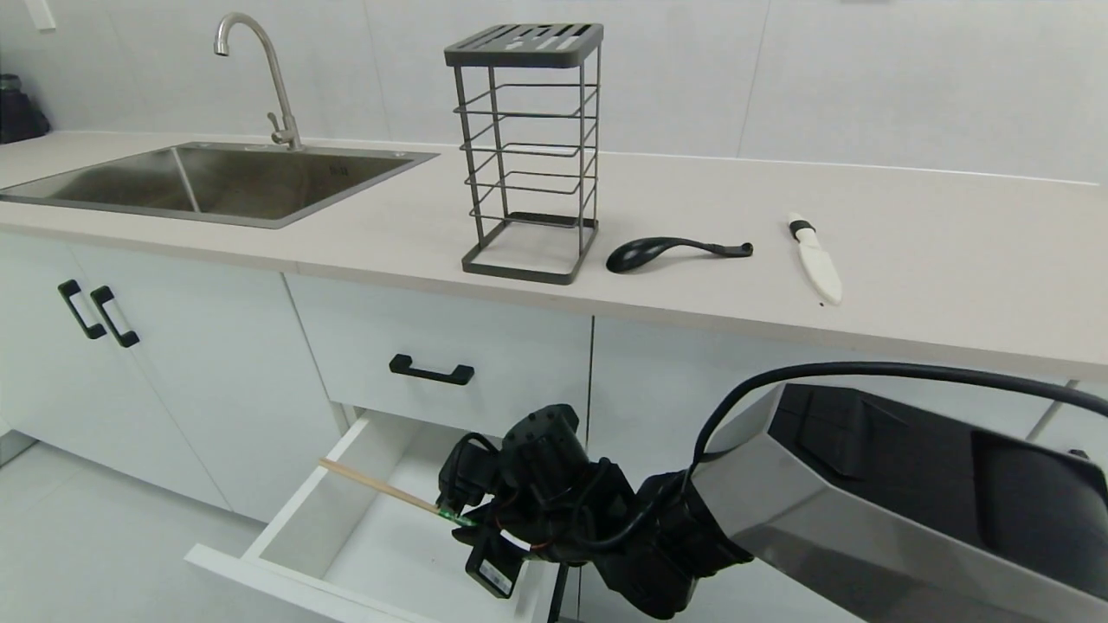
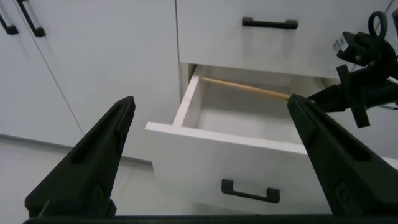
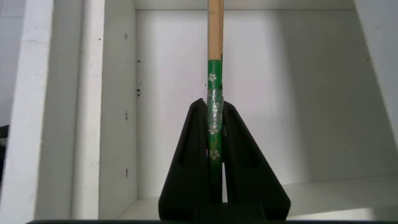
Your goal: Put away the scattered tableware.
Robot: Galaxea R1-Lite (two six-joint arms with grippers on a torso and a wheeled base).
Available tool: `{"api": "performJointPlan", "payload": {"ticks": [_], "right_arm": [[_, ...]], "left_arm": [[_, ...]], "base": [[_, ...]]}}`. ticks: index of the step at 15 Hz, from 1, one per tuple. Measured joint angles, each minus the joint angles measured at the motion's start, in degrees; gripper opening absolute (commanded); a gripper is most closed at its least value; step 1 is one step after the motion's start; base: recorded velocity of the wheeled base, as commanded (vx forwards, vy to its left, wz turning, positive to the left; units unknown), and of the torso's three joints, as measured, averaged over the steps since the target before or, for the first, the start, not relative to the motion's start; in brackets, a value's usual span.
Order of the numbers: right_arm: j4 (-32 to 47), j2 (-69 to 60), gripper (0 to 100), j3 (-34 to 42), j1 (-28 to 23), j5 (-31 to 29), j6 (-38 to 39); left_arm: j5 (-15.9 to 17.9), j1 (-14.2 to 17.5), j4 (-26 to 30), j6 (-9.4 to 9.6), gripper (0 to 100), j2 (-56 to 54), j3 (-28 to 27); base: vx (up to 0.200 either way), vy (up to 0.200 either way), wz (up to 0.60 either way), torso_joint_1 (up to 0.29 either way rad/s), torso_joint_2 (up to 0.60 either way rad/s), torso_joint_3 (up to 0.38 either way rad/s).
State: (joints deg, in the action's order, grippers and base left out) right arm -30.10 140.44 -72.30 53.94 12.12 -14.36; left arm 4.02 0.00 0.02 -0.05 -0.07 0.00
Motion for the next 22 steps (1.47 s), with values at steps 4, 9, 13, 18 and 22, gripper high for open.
{"api": "performJointPlan", "payload": {"ticks": [4,9,13,18,22], "right_arm": [[0.5,0.9,0,-2.6,0.0,0.0,0.0],[1.2,2.4,0,-7.5,-0.1,0.0,-0.1],[6.7,5.4,0,-15.1,-0.4,-1.1,0.1],[6.4,6.3,0,-12.8,-0.3,-11.6,2.6],[5.0,5.2,0,-10.6,1.4,-13.7,3.9]], "left_arm": [[0.0,0.0,-0.1,-0.02,100,0.0,0.0],[0.0,0.0,-0.1,-0.02,100,0.0,0.0],[0.0,0.0,-0.1,-0.02,100,0.0,0.0],[0.0,0.0,-0.1,-0.02,100,0.0,0.0],[0.0,0.0,-0.1,-0.02,100,0.0,0.0]], "base": [[0.0,0.0,0.0,-0.041,0.2,0.062],[0.0,0.0,0.0,0.001,0.04,0.013],[0.0,0.0,0.0,-0.001,0.0,0.013],[0.0,0.0,0.0,0.0,0.0,0.0],[0.0,0.0,0.0,0.0,0.0,0.0]]}}
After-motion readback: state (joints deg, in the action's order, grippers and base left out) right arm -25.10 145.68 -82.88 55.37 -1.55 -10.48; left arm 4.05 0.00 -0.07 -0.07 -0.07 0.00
